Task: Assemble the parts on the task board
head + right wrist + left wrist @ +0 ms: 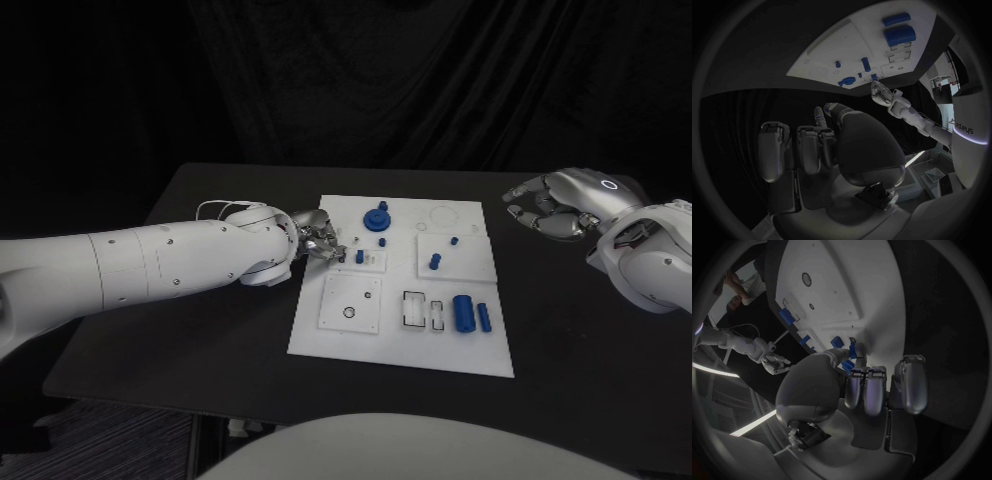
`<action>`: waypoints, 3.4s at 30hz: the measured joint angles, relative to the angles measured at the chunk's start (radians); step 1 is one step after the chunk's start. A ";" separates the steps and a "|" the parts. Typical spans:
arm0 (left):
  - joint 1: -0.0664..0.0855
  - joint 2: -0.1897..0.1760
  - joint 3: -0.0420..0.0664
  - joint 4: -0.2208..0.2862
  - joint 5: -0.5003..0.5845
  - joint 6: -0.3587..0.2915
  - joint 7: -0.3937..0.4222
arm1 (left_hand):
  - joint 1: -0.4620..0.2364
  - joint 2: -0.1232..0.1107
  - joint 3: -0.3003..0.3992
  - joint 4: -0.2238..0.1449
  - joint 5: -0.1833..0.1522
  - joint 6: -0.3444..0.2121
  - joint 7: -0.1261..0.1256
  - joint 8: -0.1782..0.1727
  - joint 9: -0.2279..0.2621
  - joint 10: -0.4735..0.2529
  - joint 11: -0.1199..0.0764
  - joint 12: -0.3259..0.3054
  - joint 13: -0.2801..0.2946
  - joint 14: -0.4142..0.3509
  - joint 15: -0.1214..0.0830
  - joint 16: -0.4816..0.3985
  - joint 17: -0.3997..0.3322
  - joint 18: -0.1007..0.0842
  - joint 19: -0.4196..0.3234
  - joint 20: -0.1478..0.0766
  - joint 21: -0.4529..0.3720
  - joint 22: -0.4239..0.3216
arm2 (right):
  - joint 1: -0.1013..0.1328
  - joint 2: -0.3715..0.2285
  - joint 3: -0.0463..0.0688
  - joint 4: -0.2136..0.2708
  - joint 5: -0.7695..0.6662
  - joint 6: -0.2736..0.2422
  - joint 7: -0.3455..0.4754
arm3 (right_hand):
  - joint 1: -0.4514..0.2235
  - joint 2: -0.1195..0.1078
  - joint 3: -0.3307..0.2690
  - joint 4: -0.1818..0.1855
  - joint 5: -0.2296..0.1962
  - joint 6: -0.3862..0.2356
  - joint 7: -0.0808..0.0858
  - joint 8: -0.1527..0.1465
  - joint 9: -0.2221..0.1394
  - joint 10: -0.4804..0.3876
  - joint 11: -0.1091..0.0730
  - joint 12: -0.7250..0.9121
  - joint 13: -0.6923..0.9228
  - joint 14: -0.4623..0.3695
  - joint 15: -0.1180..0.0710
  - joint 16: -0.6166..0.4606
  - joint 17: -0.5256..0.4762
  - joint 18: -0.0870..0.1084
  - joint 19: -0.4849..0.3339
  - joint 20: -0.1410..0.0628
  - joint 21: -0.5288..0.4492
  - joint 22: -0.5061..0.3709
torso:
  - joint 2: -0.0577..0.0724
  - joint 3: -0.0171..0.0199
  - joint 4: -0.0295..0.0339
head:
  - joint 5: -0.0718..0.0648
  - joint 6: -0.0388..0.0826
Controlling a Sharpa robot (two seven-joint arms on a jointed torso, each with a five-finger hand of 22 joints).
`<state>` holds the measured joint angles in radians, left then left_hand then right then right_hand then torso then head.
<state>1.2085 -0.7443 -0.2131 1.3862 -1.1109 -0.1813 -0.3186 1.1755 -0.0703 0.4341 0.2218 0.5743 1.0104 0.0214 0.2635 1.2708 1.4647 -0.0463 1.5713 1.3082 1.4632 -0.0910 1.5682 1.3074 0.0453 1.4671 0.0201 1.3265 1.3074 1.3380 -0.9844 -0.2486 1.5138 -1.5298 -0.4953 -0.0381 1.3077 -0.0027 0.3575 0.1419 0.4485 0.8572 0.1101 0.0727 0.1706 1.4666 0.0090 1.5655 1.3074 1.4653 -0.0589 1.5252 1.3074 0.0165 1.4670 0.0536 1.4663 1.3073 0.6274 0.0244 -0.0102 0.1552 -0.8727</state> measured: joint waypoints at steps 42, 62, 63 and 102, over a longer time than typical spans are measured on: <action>-0.010 -0.009 0.002 0.014 -0.013 0.000 0.002 | -0.008 -0.005 0.003 -0.003 -0.009 0.005 -0.003 0.003 0.005 0.000 0.000 0.000 0.000 0.000 0.000 0.000 0.000 0.000 0.000 0.000 -0.008 0.000 | 0.000 0.003 0.000 0.000 0.000 0.002 -0.002 | 0.000 0.000 0.000 0.000 0.000 0.000 0.000 0.000 -0.001 0.000 0.000 0.000 0.000 0.000 0.000 0.000 0.000 0.000 0.000 0.000 0.000 0.001 | -0.001 0.0006 0.0008 | 0.005 0.000; -0.011 0.007 0.005 -0.012 -0.014 0.010 0.014 | -0.033 0.001 0.018 -0.018 -0.096 0.008 0.000 0.006 0.012 0.000 0.000 0.000 0.000 0.000 0.000 0.000 0.000 0.000 0.000 0.000 -0.017 0.000 | 0.000 0.002 0.000 0.000 0.000 0.003 -0.002 | 0.000 0.000 0.000 0.000 0.000 0.000 0.000 0.000 -0.001 0.000 0.000 0.000 0.000 0.000 0.000 0.000 0.000 0.000 0.000 0.000 0.000 0.000 | -0.002 0.0011 -0.0006 | 0.004 0.000; -0.011 0.007 0.005 -0.013 -0.014 0.011 0.015 | -0.033 0.002 0.018 -0.018 -0.099 0.008 0.000 0.006 0.012 0.000 0.000 0.000 0.000 0.000 0.000 0.000 0.000 0.000 0.000 0.000 -0.018 0.000 | 0.000 0.002 0.000 0.000 0.000 0.003 -0.002 | 0.000 -0.001 0.003 -0.003 0.000 0.000 0.000 0.000 -0.001 0.000 0.000 0.000 0.000 0.000 0.000 0.000 0.000 0.000 0.000 0.000 -0.003 0.000 | -0.002 0.0011 -0.0006 | 0.004 0.000; -0.014 0.007 0.005 -0.029 -0.014 0.038 0.056 | -0.309 0.120 -0.377 0.071 -0.350 0.030 0.011 -0.039 -0.052 0.000 0.007 0.000 0.000 0.004 0.004 0.000 0.000 0.000 -0.004 0.004 -0.031 0.000 | -0.001 0.003 0.000 -0.002 0.000 0.016 -0.007 | -0.004 -0.004 0.003 -0.003 0.000 0.000 0.000 0.000 -0.001 0.000 0.000 0.000 0.000 0.000 0.000 0.000 0.000 0.000 0.000 0.000 -0.004 0.000 | -0.001 0.0004 0.0003 | 0.006 0.000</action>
<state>1.1950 -0.7372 -0.2080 1.3568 -1.1246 -0.1431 -0.2626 0.8667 0.0494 0.0569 0.2923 0.2242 1.0403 0.0320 0.2247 1.2186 1.4644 -0.0396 1.5713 1.3082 1.4670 -0.0873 1.5682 1.3074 0.0454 1.4635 0.0236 1.2957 1.3074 1.3374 -0.9813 -0.2486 1.5118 -1.5297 -0.4796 -0.0456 1.3038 -0.0066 0.3602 0.1392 0.4484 0.8572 0.1101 0.0728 0.1692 1.4666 0.0090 1.5655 1.3074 1.4653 -0.0589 1.5252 1.3074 0.0162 1.4670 0.0536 1.4625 1.3075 0.6267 0.0248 -0.0099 0.1609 -0.8727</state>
